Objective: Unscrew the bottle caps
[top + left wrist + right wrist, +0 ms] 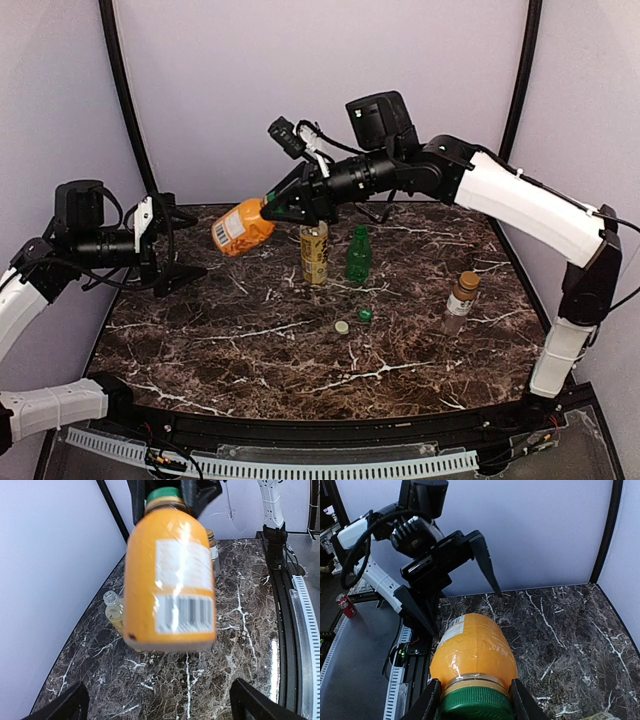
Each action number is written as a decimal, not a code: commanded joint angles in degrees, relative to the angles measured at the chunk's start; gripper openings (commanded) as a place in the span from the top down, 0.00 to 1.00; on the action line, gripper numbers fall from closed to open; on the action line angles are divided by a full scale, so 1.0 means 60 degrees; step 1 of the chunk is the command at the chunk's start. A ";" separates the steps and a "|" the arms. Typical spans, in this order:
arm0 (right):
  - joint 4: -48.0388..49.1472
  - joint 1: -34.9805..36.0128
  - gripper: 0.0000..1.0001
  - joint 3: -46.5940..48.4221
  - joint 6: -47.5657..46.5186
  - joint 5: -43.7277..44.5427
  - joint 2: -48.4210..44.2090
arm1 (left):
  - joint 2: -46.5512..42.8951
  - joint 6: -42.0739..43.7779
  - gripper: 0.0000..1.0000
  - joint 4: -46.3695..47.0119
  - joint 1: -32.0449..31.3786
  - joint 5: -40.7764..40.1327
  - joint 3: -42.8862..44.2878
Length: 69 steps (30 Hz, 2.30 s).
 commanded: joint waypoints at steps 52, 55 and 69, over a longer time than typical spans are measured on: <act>0.0722 0.0492 0.15 -0.0362 0.6705 0.3766 -0.0699 | 0.1801 0.3809 0.79 0.1510 -0.3403 -0.8416 0.1801; 0.0707 0.0493 0.11 0.0163 0.6799 0.3488 -0.0184 | 0.1786 0.5206 0.80 0.2532 -0.3813 -0.9529 0.1303; 0.1438 0.0343 0.24 0.0500 0.7022 0.2699 0.0706 | 0.1538 0.7174 0.82 0.4497 -0.4385 -1.0396 0.0287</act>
